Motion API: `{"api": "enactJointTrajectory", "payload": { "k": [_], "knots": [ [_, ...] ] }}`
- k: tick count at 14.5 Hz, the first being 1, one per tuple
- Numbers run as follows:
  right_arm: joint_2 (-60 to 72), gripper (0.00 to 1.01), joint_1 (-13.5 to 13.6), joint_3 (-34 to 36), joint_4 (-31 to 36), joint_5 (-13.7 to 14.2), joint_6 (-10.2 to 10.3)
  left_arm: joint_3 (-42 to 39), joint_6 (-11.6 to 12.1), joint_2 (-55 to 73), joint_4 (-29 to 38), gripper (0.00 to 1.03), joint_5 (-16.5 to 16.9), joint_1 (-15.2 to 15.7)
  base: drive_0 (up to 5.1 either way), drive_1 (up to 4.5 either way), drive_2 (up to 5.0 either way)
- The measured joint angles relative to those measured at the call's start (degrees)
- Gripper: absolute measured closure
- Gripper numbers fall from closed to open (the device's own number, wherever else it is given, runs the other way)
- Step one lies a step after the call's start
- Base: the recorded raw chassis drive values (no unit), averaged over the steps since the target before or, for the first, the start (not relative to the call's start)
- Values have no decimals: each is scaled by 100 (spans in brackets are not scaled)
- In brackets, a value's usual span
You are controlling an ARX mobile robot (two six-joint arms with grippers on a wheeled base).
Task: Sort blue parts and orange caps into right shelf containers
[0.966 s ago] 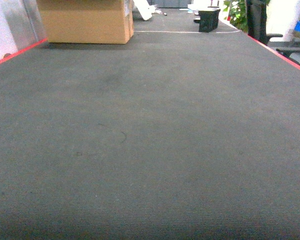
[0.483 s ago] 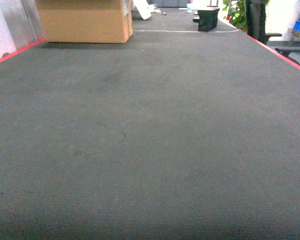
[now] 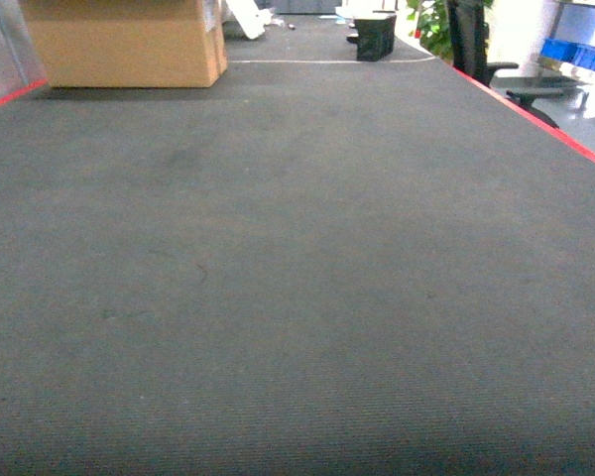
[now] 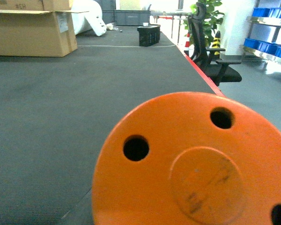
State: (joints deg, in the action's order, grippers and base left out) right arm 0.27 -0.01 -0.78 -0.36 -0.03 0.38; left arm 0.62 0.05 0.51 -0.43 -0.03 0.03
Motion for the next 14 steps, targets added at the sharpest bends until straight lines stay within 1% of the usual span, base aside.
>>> {"api": "enactJointTrajectory", "payload": {
  "k": [14],
  "knots": [
    [2,56,0,0,0,0,0,0,-2,0,2,60,0,0,-149,-149,-149]
  ]
}}
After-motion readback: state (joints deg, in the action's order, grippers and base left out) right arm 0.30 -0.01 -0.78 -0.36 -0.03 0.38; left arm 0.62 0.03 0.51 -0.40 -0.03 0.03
